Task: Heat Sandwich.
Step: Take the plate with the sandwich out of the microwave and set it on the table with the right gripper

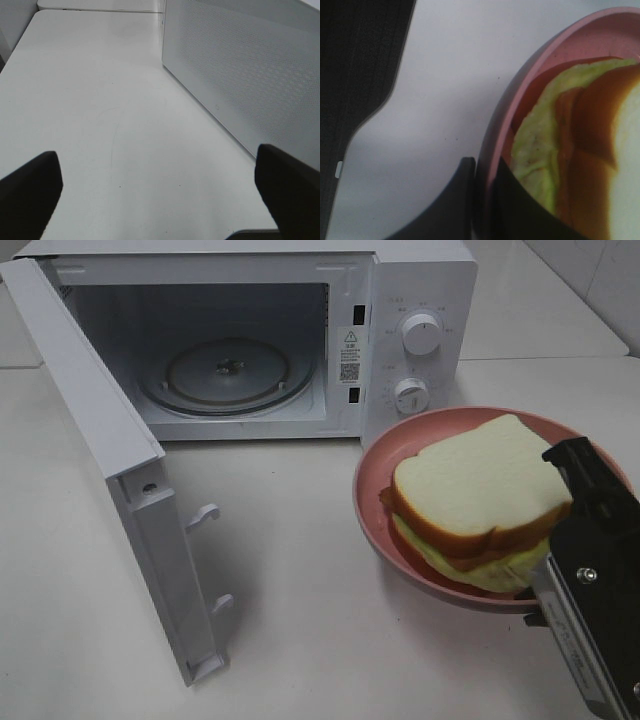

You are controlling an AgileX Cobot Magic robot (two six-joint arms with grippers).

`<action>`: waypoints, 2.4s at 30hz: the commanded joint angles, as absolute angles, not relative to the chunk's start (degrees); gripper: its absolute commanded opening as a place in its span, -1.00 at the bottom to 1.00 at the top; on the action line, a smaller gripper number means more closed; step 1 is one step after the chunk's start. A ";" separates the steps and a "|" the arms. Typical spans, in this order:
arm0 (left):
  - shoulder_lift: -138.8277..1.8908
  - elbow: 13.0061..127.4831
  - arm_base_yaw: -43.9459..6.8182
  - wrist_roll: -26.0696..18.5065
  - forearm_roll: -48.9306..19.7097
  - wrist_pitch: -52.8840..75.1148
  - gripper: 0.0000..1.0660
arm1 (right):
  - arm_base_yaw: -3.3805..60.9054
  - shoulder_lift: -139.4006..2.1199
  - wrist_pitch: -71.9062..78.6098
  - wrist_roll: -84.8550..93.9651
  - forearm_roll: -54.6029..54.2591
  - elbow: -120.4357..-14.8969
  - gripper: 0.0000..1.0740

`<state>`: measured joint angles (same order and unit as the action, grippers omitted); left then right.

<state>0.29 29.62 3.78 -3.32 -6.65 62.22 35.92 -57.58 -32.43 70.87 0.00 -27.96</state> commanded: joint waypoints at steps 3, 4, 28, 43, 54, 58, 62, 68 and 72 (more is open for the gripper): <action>0.63 29.56 3.95 -3.09 -7.05 61.54 0.83 | 35.70 -55.35 -31.34 56.44 8.14 -25.95 -0.96; 0.63 29.56 3.95 -3.09 -7.05 61.54 0.83 | 35.70 -55.35 -31.46 54.55 9.40 -25.84 -0.96; 0.63 29.56 3.95 -3.09 -7.05 61.54 0.83 | 35.70 -55.35 -40.51 -2.29 35.92 -25.67 -0.95; 0.63 29.56 3.95 -3.09 -7.05 61.54 0.83 | 35.70 -55.52 -45.21 -21.37 41.02 -25.67 -0.95; 0.63 29.56 3.95 -3.09 -7.05 61.54 0.83 | 35.70 -55.58 -47.15 -27.44 43.37 -25.67 -0.95; 0.63 29.56 3.95 -3.09 -7.05 61.54 0.83 | 35.70 -57.70 -48.87 -29.62 43.60 -25.67 -0.95; 0.63 29.56 3.95 -3.09 -7.05 61.54 0.83 | 35.70 -61.59 -48.99 -31.40 44.35 -25.73 -0.95; 0.63 29.56 3.95 -3.09 -7.05 61.54 0.83 | 35.70 -66.86 -46.12 -37.53 45.38 -25.73 -0.95; 0.63 29.56 3.95 -3.09 -7.05 61.54 0.83 | 35.70 -69.10 -44.46 -40.34 46.35 -25.73 -0.94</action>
<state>0.29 29.62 3.78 -3.32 -6.65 62.22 35.87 -69.04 -44.40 -39.42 44.00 -25.67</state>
